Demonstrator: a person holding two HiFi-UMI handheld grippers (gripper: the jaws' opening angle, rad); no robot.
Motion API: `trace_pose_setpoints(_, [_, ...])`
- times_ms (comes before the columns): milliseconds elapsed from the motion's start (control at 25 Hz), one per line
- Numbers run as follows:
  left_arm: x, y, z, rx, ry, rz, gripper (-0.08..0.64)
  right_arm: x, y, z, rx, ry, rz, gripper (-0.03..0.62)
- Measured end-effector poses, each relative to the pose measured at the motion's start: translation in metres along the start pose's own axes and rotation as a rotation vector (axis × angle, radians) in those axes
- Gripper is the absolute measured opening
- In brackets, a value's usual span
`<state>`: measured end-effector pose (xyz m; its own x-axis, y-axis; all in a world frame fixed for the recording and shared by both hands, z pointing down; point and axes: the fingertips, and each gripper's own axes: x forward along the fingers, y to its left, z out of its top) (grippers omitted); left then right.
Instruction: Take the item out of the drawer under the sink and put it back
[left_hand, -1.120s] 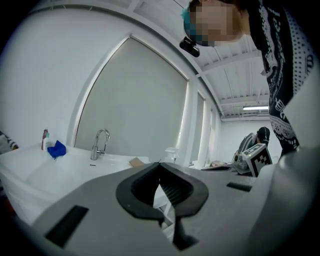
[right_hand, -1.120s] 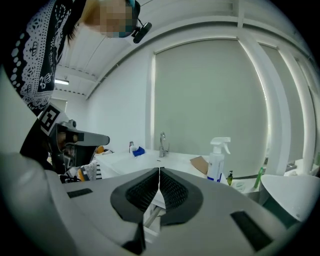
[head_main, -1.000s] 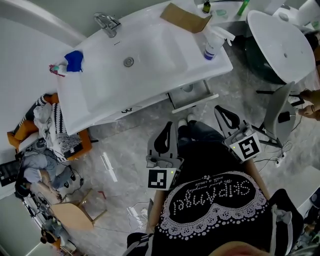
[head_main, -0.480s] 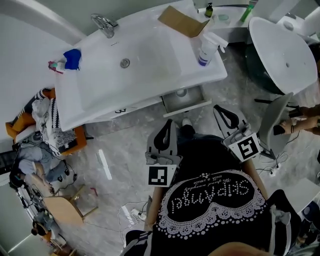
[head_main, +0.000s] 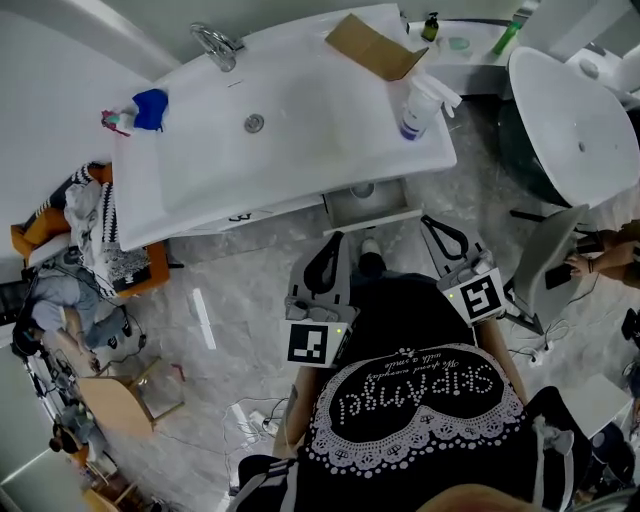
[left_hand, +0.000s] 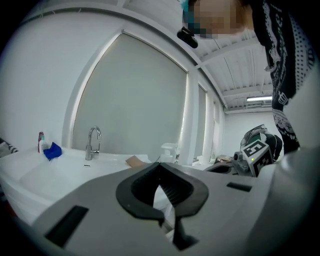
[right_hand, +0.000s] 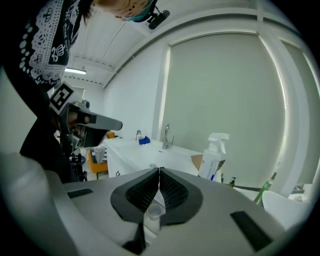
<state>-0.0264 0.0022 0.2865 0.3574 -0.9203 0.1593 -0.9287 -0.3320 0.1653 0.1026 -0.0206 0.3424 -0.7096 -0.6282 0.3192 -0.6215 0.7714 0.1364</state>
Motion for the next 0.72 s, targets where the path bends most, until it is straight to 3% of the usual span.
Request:
trace_pose_setpoints(120, [-0.007,0.008,-0.007,0.025,0.034,0.021,0.005,0.015,0.004,-0.012,-0.032,0.057,0.031,0.018])
trace_pose_setpoints(240, [-0.011,0.013,-0.002,-0.010,0.015,0.060,0.005,0.033,0.011,-0.023,-0.066,0.079,0.076,0.018])
trace_pose_setpoints(440, [-0.024,0.022,0.002,-0.031,0.003,0.114,0.005,0.068,0.023,-0.058,-0.260,0.214,0.135,0.020])
trace_pose_setpoints(560, [-0.032,0.026,-0.001,-0.037,0.015,0.145,0.006,0.091,0.036,-0.088,-0.395,0.283,0.221,0.021])
trace_pose_setpoints(720, [-0.042,0.034,-0.007,-0.053,0.034,0.192,0.005,0.118,0.057,-0.130,-0.471,0.356,0.360,0.023])
